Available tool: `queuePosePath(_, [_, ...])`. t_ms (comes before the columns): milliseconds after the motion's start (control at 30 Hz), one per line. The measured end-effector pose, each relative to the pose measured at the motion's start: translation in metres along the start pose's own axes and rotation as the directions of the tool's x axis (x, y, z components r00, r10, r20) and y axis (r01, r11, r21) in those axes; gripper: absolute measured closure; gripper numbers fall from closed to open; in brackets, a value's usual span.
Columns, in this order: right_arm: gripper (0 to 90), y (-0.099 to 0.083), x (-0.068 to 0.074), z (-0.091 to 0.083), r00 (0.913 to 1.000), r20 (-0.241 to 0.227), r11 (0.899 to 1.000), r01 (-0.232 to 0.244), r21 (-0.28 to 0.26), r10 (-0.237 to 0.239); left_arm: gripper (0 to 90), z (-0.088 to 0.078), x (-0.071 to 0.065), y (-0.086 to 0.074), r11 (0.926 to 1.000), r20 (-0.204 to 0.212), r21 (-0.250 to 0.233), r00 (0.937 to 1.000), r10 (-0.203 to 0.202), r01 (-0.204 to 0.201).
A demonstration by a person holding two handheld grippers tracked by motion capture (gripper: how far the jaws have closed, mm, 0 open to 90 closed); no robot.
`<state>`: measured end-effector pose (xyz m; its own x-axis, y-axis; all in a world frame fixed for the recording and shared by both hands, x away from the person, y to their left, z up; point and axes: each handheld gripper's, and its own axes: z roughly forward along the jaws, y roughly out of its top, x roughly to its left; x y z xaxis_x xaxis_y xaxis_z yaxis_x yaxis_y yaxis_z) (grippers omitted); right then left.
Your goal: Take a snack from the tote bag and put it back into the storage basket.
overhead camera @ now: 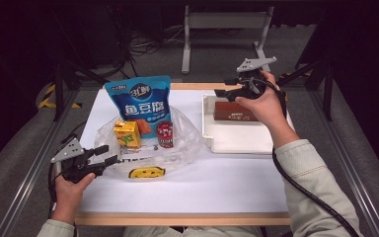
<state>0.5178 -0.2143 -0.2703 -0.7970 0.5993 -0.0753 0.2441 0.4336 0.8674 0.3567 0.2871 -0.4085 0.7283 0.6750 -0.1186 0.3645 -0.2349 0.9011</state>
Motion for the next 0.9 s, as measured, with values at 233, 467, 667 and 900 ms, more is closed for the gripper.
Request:
queuePosePath(233, [39.3,0.018,0.008,0.013,0.9983,-0.050,0.999,0.029,-0.023,-0.030,43.6,0.000,0.000,0.000,1.0000,0.001,-0.002,1.0000,0.000,0.000])
queuePosePath(467, [39.1,0.034,0.016,0.024,0.9935,-0.097,0.998,0.056,-0.040,-0.059,43.4,0.000,0.000,0.000,1.0000,0.002,0.000,1.0000,0.000,0.000])
queuePosePath(667, [37.9,0.043,0.024,0.035,0.9886,-0.130,0.996,0.069,-0.055,-0.076,43.4,0.000,0.001,0.000,1.0000,0.004,0.001,1.0000,0.003,-0.003])
queuePosePath(900, [37.5,0.052,0.032,0.047,0.9820,-0.161,0.993,0.088,-0.073,-0.099,43.4,0.001,0.001,0.000,1.0000,0.006,0.001,1.0000,0.001,-0.001])
